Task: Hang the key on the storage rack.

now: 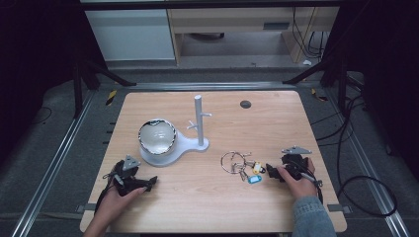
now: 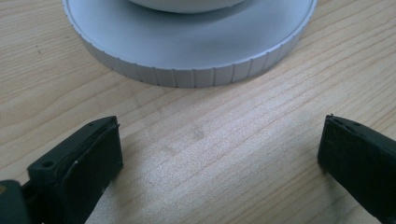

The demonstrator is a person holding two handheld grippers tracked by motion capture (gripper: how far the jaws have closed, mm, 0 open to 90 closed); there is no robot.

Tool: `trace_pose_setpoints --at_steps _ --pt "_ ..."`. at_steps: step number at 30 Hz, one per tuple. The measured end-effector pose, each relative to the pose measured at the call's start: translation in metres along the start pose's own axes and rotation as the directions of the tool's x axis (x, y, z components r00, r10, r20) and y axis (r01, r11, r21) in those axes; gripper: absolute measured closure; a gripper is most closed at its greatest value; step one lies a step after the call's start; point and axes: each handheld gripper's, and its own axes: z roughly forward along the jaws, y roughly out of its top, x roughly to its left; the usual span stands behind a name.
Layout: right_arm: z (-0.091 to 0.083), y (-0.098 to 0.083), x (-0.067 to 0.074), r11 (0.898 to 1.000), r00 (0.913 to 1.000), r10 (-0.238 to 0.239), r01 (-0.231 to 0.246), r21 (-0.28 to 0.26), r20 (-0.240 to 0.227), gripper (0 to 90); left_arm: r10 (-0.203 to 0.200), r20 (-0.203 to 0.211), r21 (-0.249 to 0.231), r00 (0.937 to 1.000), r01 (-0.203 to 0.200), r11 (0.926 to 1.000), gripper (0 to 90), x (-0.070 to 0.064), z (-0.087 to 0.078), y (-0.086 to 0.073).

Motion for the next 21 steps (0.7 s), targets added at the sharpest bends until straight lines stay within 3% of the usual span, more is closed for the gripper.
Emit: trace_pose_setpoints --at_steps 14,15,16,18,21 --pt "-0.003 -0.001 0.002 1.0 1.0 -0.002 0.002 0.002 -0.009 3.6 -0.009 -0.01 -0.001 0.9999 0.009 1.0 0.0 -0.001 0.0 0.0" --pt "-0.004 0.0 0.003 1.0 0.9997 -0.009 0.01 0.01 -0.021 7.6 -0.011 -0.009 0.001 0.9999 0.011 0.9999 0.0 -0.001 0.0 0.0" --pt "-0.007 0.004 0.005 0.999 0.9982 -0.033 0.035 0.029 -0.051 17.7 -0.011 -0.009 0.001 0.9999 0.011 0.9999 0.0 -0.001 0.0 0.0" --pt "-0.008 0.006 0.006 0.998 0.9965 -0.047 0.049 0.033 -0.07 18.7 -0.011 -0.01 0.001 0.9999 0.011 0.9999 0.0 -0.001 0.0 0.0" --pt "-0.01 0.013 0.01 0.991 0.9893 -0.104 0.112 0.079 -0.102 20.8 -0.011 -0.01 0.001 0.9999 0.011 0.9999 0.0 -0.001 0.0 0.0"
